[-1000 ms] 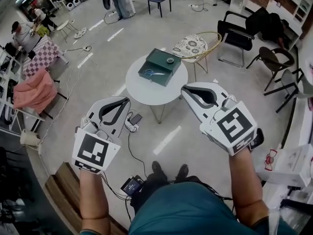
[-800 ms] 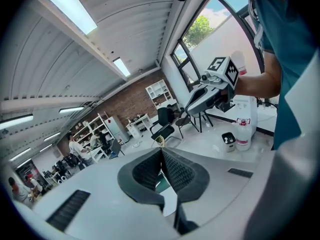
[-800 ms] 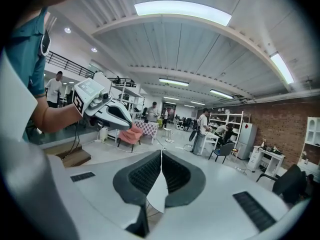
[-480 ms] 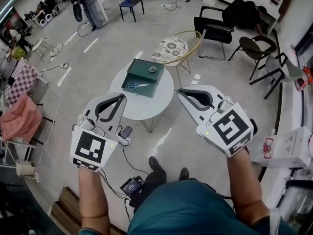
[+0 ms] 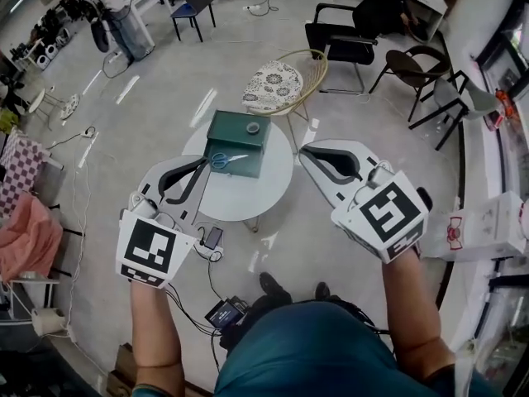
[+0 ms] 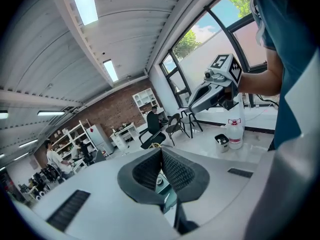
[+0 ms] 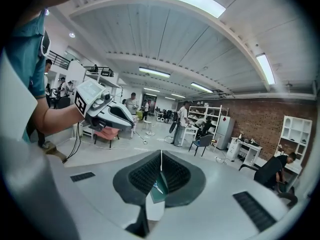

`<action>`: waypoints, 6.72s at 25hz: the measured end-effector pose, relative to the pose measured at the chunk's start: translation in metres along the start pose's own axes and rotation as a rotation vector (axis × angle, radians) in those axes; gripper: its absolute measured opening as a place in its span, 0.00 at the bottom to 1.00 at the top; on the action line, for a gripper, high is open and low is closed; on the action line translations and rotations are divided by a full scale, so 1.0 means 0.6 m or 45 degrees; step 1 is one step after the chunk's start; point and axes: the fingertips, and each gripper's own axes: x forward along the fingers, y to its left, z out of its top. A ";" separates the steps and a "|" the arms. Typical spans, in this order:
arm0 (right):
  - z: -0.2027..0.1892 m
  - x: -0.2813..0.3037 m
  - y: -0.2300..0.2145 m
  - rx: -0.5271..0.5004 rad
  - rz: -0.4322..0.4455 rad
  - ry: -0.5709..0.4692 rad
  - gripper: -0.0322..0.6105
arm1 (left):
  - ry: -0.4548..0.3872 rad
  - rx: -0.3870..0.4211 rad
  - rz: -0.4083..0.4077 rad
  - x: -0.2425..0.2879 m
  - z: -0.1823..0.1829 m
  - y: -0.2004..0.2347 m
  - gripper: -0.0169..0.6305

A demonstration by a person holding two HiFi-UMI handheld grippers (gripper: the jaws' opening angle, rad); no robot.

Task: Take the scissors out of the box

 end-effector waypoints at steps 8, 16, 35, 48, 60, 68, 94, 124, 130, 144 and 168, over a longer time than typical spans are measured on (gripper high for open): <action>0.028 0.091 0.012 -0.002 -0.025 0.035 0.11 | -0.028 -0.019 -0.026 -0.001 -0.060 0.080 0.05; 0.039 0.197 -0.029 -0.023 0.065 0.023 0.11 | 0.046 -0.044 0.042 0.024 -0.112 0.145 0.05; 0.029 0.447 -0.259 -0.080 0.511 -0.087 0.11 | 0.315 -0.261 0.281 0.239 -0.148 0.260 0.05; -0.034 0.502 -0.351 -0.052 0.607 -0.086 0.11 | 0.456 -0.304 0.292 0.343 -0.185 0.273 0.05; -0.070 0.546 -0.405 0.015 0.473 0.009 0.11 | 0.496 -0.250 0.089 0.420 -0.274 0.315 0.06; -0.142 0.592 -0.416 0.046 0.414 0.082 0.11 | 0.520 -0.260 -0.041 0.481 -0.381 0.311 0.06; -0.351 0.734 -0.382 0.180 0.354 0.319 0.11 | 0.690 -0.283 -0.371 0.622 -0.701 0.243 0.06; -0.540 0.797 -0.382 0.357 0.313 0.441 0.11 | 1.003 0.062 -0.798 0.731 -0.967 0.105 0.27; -0.561 0.797 -0.384 0.386 0.305 0.451 0.11 | 1.060 0.125 -0.852 0.743 -0.992 0.087 0.27; -0.585 0.807 -0.382 0.417 0.304 0.467 0.11 | 1.196 0.455 -0.867 0.752 -1.028 0.080 0.25; -0.551 0.789 -0.380 0.388 0.327 0.456 0.11 | 1.166 0.373 -0.826 0.731 -0.990 0.076 0.16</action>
